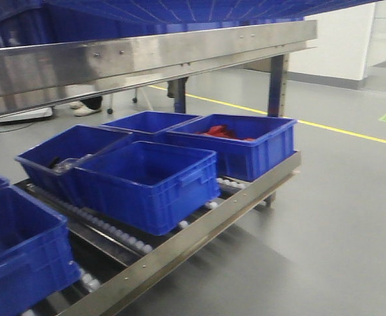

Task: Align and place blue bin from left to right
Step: 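Approach the second rack's upper shelf holding the bin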

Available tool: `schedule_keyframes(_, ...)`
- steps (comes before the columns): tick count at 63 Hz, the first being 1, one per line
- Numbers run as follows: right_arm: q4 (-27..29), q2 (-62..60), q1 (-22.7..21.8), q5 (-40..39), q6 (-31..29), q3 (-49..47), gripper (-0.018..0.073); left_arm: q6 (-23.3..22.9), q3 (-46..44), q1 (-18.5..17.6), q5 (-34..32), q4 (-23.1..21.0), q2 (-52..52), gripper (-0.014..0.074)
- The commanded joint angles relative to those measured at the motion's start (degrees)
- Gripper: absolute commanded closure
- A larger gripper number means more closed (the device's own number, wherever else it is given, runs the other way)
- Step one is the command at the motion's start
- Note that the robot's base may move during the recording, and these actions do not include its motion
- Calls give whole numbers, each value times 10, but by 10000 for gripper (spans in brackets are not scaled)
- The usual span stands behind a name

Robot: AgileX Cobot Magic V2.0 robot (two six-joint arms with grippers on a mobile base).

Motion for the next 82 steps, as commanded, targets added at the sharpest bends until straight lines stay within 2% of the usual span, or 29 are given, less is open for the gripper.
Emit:
schedule_keyframes(1,-2,-15,-2,-47,-21,-12,637,6,-8,0,-52,28,-13,613)
schedule_keyframes(82,-2,-15,-2,-47,-21,-12,637,6,-8,0,-52,28,-13,613)
